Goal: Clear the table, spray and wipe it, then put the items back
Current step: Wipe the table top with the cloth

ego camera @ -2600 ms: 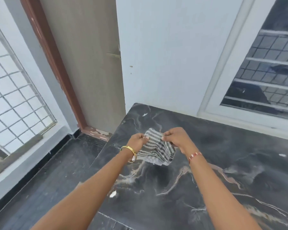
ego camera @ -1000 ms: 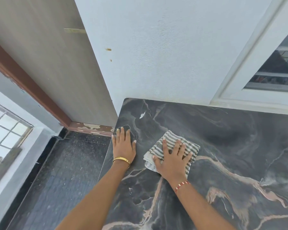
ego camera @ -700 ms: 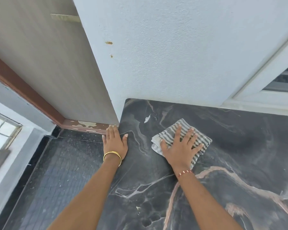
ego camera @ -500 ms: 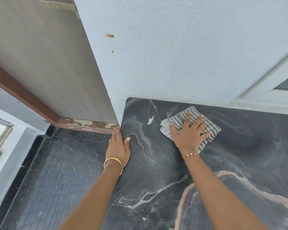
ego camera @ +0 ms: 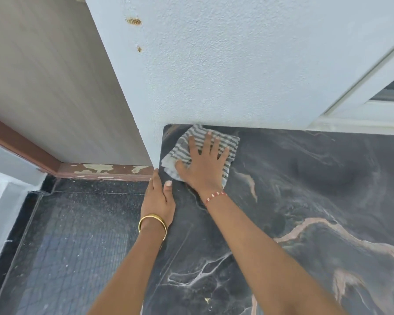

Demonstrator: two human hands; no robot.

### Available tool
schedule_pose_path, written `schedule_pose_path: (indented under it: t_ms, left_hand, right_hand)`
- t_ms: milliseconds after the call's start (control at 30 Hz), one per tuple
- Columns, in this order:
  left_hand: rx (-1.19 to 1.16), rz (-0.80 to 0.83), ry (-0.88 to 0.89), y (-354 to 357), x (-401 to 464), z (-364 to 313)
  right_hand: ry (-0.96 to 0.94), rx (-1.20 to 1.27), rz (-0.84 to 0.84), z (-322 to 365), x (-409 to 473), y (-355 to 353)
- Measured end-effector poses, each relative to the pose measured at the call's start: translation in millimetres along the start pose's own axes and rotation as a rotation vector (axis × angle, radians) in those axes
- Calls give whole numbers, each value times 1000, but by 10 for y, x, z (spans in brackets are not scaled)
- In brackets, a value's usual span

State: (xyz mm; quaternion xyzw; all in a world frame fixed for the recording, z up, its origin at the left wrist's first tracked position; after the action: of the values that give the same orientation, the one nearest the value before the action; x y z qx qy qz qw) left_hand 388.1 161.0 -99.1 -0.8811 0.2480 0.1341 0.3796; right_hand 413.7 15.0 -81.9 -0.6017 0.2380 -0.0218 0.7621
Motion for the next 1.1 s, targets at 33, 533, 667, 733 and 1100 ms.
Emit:
schedule_pose_path:
  t_ms: [33, 533, 667, 733, 1100]
  left_hand:
    - [-37, -12, 12, -23, -10, 2]
    - [-106, 38, 2, -20, -49, -18]
    - [-101, 41, 10, -23, -38, -12]
    - [-107, 37, 15, -24, -33, -11]
    - [-267, 18, 19, -45, -97, -25]
  right_hand:
    - [-71, -22, 9, 69, -92, 52]
    - [454, 105, -23, -1604, -238, -169]
    - [492, 118, -6, -1119, 129, -208]
    - [389, 77, -23, -792, 163, -176]
    - [-294, -140, 6, -612, -915, 254]
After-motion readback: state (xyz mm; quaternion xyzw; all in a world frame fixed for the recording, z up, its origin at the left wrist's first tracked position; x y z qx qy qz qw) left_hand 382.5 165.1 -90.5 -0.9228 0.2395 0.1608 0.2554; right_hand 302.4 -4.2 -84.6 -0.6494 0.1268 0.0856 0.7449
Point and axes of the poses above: each hand's wrist, its own x-axis towards the middle knuckle, its own y-axis out of the palm, z = x × y, the point moved 7 cm from there along x, towards the middle knuckle, and after that the axes turned 14 degrees about z, right-handed, at the moved point
